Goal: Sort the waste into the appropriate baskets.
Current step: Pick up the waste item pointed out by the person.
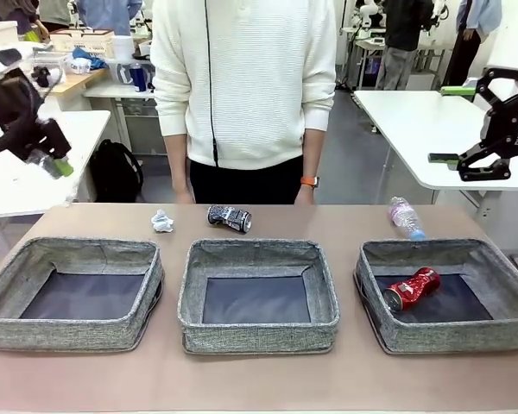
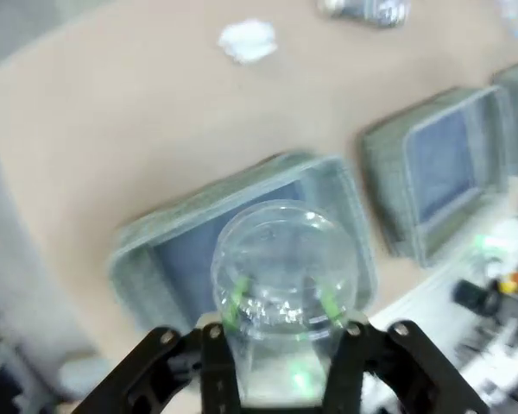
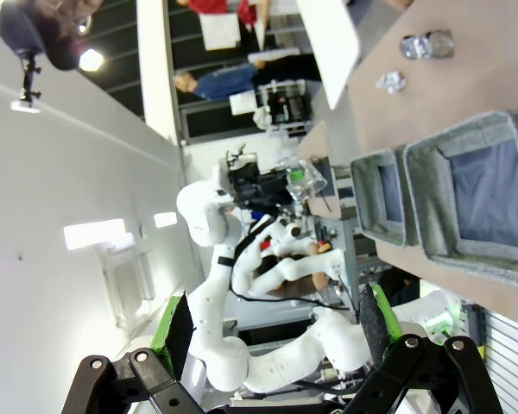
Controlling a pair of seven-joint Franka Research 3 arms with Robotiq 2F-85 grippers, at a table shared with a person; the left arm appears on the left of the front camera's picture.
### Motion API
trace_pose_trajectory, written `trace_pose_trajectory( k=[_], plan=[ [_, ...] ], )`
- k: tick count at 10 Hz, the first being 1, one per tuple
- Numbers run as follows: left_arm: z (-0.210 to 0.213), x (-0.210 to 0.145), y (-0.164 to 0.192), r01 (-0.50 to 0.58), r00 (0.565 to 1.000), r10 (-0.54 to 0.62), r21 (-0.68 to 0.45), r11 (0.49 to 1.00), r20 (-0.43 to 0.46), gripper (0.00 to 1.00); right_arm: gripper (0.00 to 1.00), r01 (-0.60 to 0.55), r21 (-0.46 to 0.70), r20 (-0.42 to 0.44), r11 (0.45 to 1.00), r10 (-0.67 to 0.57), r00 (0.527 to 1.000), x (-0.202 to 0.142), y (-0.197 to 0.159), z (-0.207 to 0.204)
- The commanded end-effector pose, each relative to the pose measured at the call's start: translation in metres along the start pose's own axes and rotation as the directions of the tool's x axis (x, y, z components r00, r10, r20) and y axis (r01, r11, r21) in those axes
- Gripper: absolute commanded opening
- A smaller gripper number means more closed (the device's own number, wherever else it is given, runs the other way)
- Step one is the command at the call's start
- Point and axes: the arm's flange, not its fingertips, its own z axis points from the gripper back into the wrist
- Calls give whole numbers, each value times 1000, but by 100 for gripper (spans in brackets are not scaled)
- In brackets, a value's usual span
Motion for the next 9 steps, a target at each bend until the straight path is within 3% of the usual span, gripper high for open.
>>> trace_pose_trajectory(
  k=[1, 5, 6, 7, 8, 9],
  plan=[
    [1, -7, 11, -11, 999, 13, 93, 996, -31, 32, 100, 19, 21, 8, 1000, -20, 1000, 0, 4, -3],
    [-1, -3, 11, 2, 1000, 0, 51, 999, -27, 33, 100, 19, 21, 8, 1000, -20, 1000, 0, 4, -3],
    [-10, -6, -6, -131, 981, 146, 123, 984, -125, 33, 100, 19, 21, 8, 1000, -20, 1000, 0, 4, -3],
    [2, -2, -43, -125, 973, 160, 205, 971, -166, 33, 100, 19, 21, 8, 1000, -20, 1000, 0, 4, -3],
    [14, 9, -101, -165, 953, 225, 278, 946, -203, 33, 100, 19, 21, 8, 1000, -20, 1000, 0, 4, -3],
    [17, 15, -149, -174, 914, 269, 306, 936, -303, 33, 100, 19, 21, 8, 1000, -20, 1000, 0, 4, -3]
  ],
)
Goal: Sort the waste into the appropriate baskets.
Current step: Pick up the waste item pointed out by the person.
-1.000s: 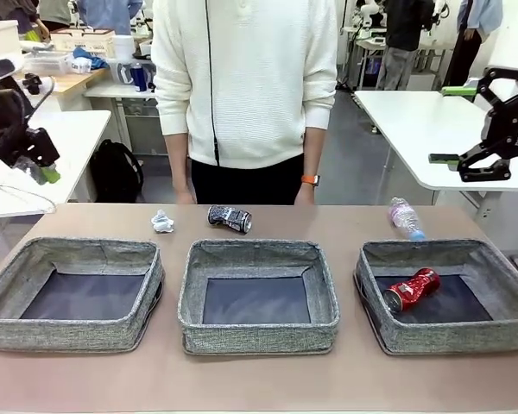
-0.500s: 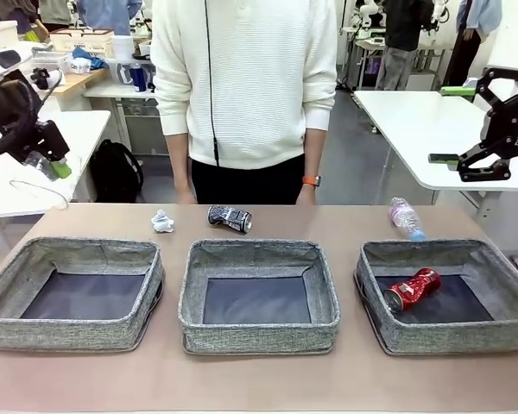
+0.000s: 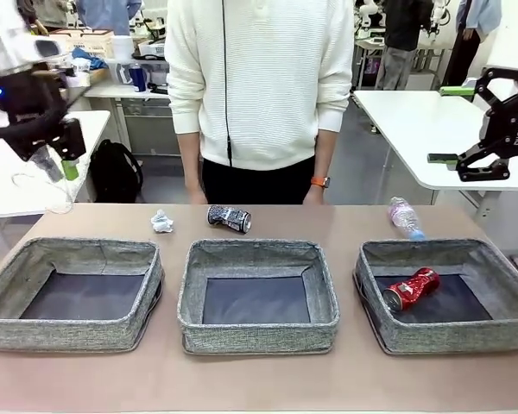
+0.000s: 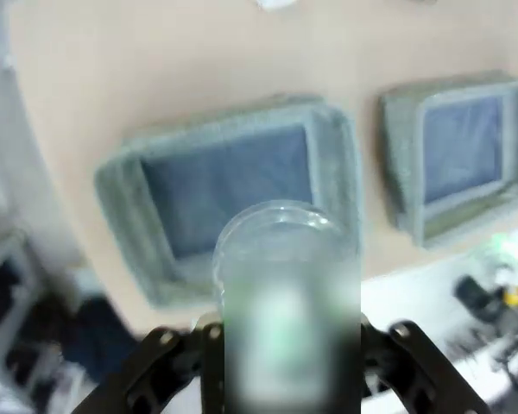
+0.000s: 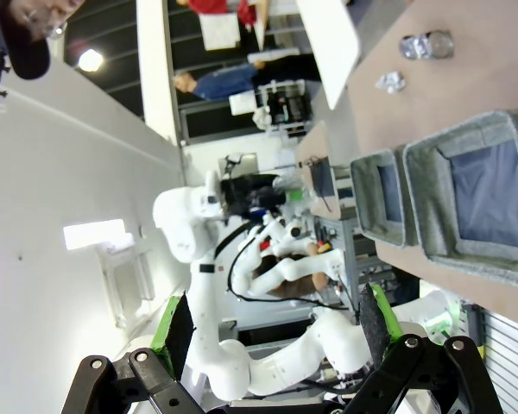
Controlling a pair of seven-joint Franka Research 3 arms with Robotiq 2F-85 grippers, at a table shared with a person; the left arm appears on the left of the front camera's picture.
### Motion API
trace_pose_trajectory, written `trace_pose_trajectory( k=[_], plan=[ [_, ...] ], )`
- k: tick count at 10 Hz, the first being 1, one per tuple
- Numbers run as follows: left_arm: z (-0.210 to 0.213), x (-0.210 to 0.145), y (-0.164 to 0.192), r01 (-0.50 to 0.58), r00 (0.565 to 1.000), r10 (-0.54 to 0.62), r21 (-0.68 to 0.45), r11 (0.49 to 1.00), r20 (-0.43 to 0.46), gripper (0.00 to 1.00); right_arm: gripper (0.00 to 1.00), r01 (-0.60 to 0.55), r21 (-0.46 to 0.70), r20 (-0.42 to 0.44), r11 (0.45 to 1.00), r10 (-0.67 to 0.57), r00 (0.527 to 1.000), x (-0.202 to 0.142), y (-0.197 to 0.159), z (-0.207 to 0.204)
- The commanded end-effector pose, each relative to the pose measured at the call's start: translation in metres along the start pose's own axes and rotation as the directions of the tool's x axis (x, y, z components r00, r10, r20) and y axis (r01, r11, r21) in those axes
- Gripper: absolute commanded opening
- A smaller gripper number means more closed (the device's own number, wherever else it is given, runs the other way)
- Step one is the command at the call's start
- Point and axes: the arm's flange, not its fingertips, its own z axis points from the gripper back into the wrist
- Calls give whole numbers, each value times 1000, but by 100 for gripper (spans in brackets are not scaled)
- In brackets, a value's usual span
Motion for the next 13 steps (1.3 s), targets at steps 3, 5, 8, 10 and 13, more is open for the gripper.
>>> trace_pose_trajectory(
  k=[3, 5, 8, 10, 13],
  plan=[
    [23, -22, -175, -84, 974, 94, 54, 995, -205, 33, 100, 19, 22, 8, 1000, -20, 1000, 0, 4, -3],
    [43, -33, -247, -26, 986, 37, 68, 997, -161, 33, 100, 19, 22, 8, 1000, -20, 1000, 0, 4, -3],
    [87, -33, -313, -81, 989, 90, 76, 994, -118, 33, 100, 19, 22, 8, 1000, -20, 1000, 0, 4, -3],
    [106, -27, -340, -140, 978, 156, 117, 983, -138, 33, 100, 19, 22, 8, 1000, -20, 1000, 0, 4, -3],
    [138, -18, -360, -144, 970, 174, 173, 974, -169, 33, 100, 19, 22, 8, 1000, -20, 1000, 0, 4, -3]
  ],
)
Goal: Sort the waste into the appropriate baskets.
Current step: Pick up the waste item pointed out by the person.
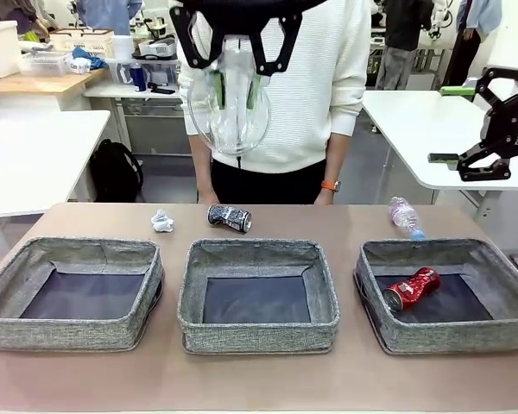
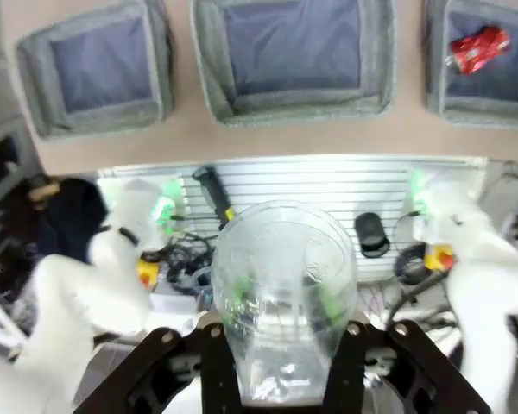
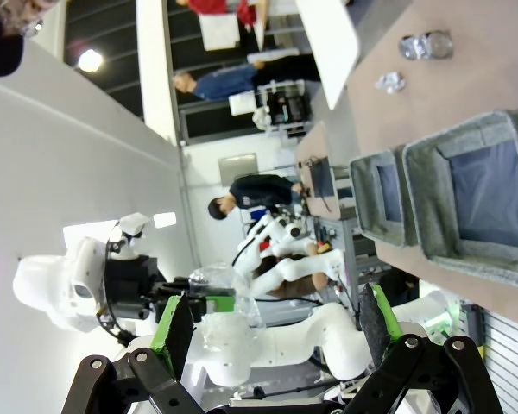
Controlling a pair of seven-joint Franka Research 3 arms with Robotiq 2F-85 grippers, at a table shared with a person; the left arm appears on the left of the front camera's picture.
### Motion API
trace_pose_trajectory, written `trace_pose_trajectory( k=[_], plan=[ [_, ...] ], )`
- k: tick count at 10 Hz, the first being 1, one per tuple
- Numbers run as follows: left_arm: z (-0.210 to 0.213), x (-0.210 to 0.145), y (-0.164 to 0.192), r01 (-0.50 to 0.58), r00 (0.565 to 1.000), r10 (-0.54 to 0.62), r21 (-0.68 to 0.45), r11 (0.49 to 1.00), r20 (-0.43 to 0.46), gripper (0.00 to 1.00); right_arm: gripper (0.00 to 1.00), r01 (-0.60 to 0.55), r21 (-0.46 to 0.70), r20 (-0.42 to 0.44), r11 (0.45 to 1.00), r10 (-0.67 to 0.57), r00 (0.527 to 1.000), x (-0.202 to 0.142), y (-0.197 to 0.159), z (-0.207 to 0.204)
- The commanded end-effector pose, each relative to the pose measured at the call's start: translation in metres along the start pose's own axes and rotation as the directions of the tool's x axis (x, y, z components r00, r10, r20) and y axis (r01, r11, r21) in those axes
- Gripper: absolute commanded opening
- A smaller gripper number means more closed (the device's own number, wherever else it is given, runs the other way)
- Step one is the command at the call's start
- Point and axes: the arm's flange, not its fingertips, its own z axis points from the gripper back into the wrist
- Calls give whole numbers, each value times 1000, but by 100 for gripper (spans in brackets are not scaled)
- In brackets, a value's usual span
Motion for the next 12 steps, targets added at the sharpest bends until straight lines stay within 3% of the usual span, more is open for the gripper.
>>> trace_pose_trajectory(
  k=[1, 2, 3, 12],
  plan=[
    [45, 9, -17, 16, 999, -16, 19, 1000, -44, 33, 100, 20, 23, 7, 1000, -20, 1000, 0, 4, -3],
    [43, 10, -15, 90, 991, -89, 1, 996, -99, 33, 100, 20, 23, 7, 1000, -20, 1000, 0, 4, -3],
    [6, -1, -3, 13, 1000, -12, 9, 1000, -25, 33, 100, 20, 23, 7, 1000, -20, 1000, 0, 4, -3],
    [6, -1, -3, 13, 1000, -12, 9, 1000, -25, 33, 100, 20, 23, 7, 1000, -20, 1000, 0, 4, -3]
  ],
)
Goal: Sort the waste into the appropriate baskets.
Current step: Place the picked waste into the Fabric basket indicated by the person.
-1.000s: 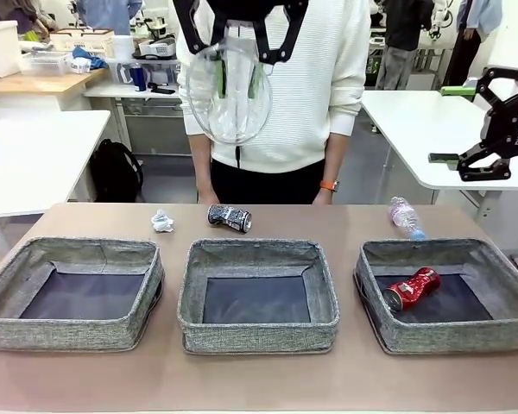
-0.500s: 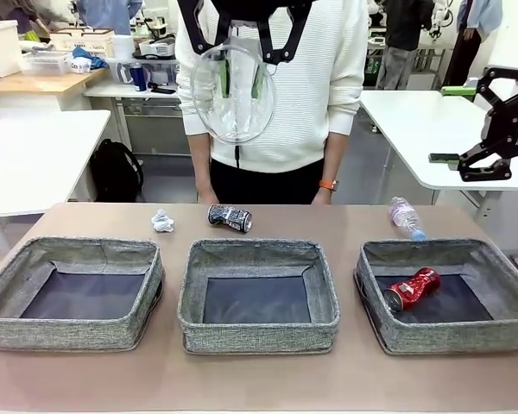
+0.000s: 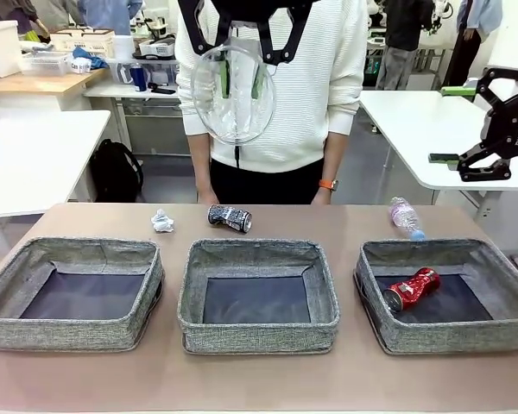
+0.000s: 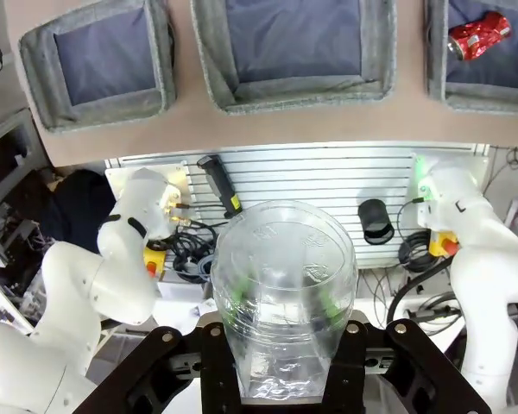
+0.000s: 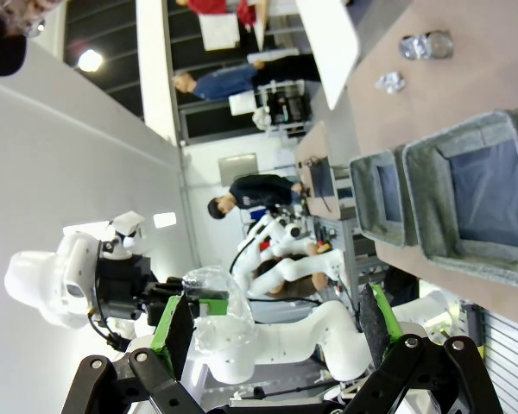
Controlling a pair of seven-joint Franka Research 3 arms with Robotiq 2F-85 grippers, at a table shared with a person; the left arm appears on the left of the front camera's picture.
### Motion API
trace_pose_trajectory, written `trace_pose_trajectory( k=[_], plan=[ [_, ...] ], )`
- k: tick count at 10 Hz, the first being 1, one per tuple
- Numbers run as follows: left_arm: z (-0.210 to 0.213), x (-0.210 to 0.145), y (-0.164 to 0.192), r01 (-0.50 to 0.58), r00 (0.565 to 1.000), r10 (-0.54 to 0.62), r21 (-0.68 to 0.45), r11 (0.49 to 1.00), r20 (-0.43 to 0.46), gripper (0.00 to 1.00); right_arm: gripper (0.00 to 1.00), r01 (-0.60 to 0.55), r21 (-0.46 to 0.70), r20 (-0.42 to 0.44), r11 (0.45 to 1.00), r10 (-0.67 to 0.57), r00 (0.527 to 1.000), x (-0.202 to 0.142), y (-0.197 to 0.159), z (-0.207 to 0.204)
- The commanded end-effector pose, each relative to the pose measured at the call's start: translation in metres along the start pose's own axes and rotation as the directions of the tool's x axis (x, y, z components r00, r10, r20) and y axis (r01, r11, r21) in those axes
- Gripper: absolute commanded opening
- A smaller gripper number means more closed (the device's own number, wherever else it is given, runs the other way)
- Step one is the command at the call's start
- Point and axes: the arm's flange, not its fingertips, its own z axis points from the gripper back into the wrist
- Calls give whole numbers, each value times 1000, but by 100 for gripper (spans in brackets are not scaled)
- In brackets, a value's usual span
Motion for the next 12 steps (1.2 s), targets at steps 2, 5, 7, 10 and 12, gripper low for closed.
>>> trace_pose_trajectory(
  k=[2, 5, 7, 10, 12],
  plan=[
    [-2, -5, 4, -6, 1000, 6, -5, 1000, 10, 33, 100, 20, 23, 7, 1000, -20, 1000, 0, 4, -3],
    [-2, -5, 4, -6, 1000, 6, -5, 1000, 10, 33, 100, 20, 23, 7, 1000, -20, 1000, 0, 4, -3],
    [-2, -5, 4, -6, 1000, 6, -5, 1000, 10, 33, 100, 20, 23, 7, 1000, -20, 1000, 0, 4, -3],
    [-2, -5, 4, -6, 1000, 6, -5, 1000, 10, 33, 100, 20, 23, 7, 1000, -20, 1000, 0, 4, -3],
    [-2, -5, 4, -6, 1000, 6, -5, 1000, 10, 33, 100, 20, 23, 7, 1000, -20, 1000, 0, 4, -3]
  ],
)
